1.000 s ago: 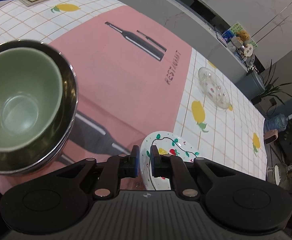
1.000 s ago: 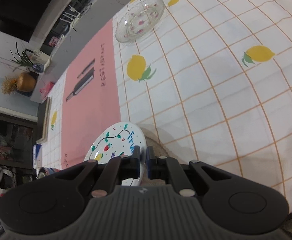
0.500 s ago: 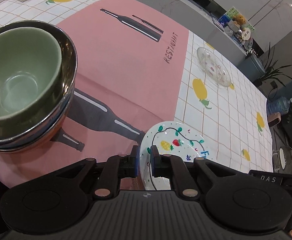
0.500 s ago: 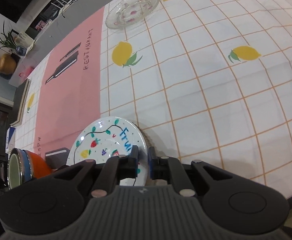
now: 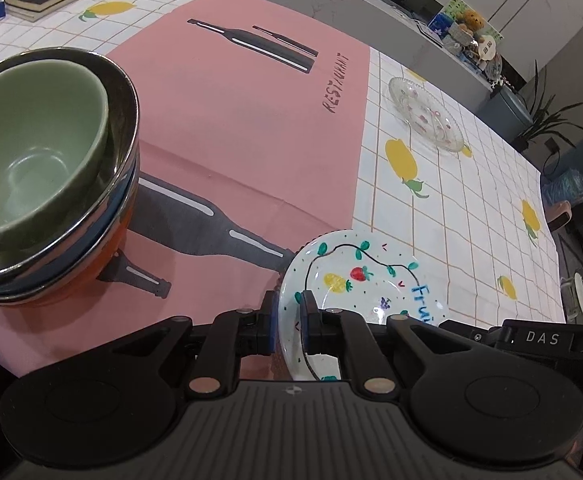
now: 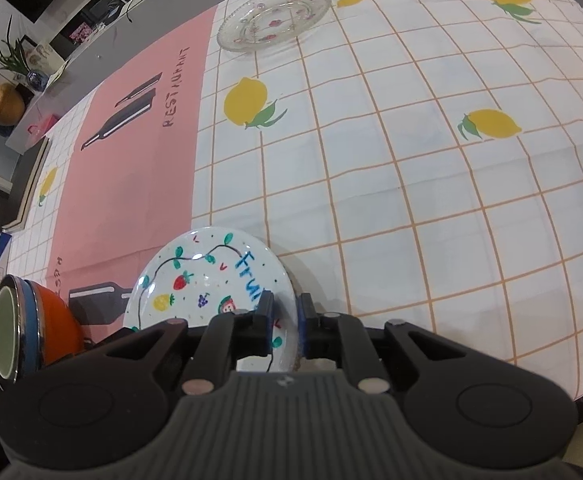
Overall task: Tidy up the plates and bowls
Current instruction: 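Lower the 'Fruity' plate onto the table and open both grippers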
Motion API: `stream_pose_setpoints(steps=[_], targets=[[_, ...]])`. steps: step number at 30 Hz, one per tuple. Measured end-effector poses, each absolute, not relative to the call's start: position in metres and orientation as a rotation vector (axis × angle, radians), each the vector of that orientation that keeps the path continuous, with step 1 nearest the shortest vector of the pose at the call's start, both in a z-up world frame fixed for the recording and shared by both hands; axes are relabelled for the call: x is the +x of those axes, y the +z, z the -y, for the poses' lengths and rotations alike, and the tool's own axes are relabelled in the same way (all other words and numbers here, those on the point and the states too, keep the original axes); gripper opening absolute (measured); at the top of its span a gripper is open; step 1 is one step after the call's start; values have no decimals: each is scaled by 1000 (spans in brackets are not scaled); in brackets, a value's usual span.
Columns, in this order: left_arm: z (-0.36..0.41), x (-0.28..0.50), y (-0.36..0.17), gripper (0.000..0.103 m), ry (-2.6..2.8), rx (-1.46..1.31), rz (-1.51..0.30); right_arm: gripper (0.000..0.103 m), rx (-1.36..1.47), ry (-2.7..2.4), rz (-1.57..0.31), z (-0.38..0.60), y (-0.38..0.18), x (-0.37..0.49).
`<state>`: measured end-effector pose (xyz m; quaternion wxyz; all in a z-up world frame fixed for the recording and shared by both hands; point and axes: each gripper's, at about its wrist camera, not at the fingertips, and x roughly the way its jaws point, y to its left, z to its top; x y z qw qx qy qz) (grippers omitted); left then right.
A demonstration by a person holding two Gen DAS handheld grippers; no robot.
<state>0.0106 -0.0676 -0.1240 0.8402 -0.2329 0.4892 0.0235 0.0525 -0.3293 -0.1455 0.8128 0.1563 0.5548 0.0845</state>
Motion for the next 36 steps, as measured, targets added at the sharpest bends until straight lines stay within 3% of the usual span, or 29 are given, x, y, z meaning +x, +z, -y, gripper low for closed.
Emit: stream_pose_setpoints(steps=[10,15,22,25,27,29,36], targets=[[65,13,-127,12,58,-497,-1046,10,282,174,-1205,322,-149,52],[66,10,-121,12,52,-477,-1013,15,335,178,-1212,328,-150,52],[67,10,-123,30,52,-450,-1013,23,438,156,-1233,340,-153,52],[66,10,-129,29,44,-468,-1037,23,445,160,-1248,339,-155,52],[65,9,-132,28,34,-488,-1047,15,443,164,-1253,339,-156,51],[64,9,-135,20,20,-503,-1057,13,432,162,-1251,338,-156,51],[65,9,-135,17,25,-499,-1064,14,405,173,-1257,335,-156,52]])
